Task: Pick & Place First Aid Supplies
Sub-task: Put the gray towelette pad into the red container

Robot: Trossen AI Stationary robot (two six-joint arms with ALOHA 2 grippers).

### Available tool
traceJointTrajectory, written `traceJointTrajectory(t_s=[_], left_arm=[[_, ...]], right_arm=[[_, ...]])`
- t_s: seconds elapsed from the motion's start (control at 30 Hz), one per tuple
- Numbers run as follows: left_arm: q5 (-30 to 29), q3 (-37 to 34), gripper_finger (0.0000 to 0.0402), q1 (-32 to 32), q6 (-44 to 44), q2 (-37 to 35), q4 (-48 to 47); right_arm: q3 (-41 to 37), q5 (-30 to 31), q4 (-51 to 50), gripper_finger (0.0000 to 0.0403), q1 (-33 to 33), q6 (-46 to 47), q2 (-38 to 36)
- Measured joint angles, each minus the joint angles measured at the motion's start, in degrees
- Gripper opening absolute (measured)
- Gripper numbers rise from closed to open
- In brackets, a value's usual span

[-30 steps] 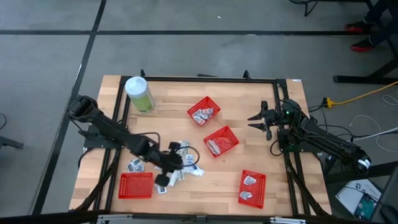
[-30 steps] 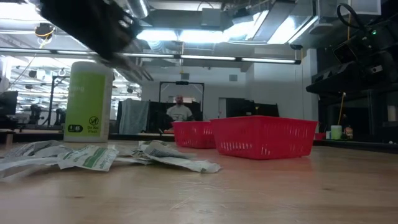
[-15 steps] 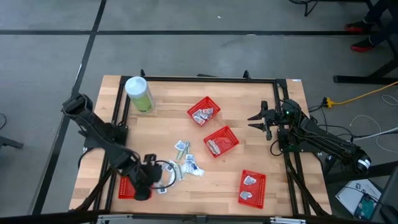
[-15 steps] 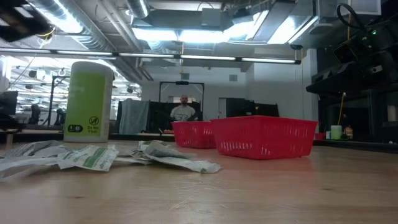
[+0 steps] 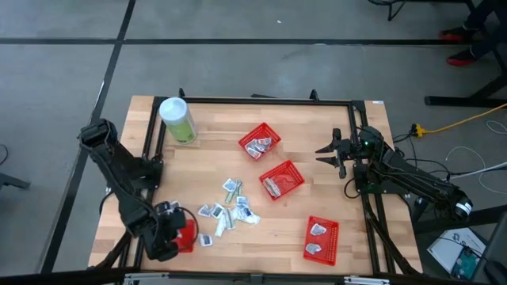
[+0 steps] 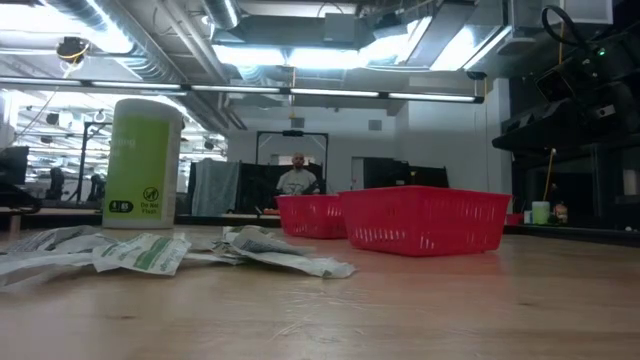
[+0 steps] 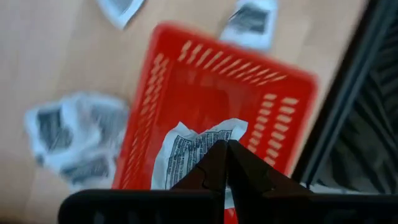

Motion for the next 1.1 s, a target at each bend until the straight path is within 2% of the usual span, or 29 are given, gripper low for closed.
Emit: traceJointTrajectory(t_s=[0.27, 0.57, 0.8, 0.93, 1.1], left_arm=[[0.02, 0.0, 0.0016, -3.47, -10.27, 0.0, -0.35], [0.05, 0.02, 0.0077, -4.02, -15.1, 0.0, -1.48], [1.72, 0.04, 0.0094, -0.16, -13.09, -1.52, -10.85], [-1.08, 0.13, 0.0083, 2.44, -8.18, -4.56, -17.17], [6.6, -0.14, 0.006, 4.97, -0.4, -5.31, -25.49]], right_arm=[[0.0, 0.02, 0.0, 0.0126, 0.0, -0.01, 0.0], [0.0, 0.01, 0.0, 0.0126, 0.01, -0.01, 0.0], [0.0, 0.02, 0.0, 0.0126, 0.01, -0.02, 0.0], [0.0, 0.02, 0.0, 0.0126, 0.02, 0.0, 0.0], [0.0, 0.02, 0.0, 0.0126, 0.01, -0.01, 0.0]])
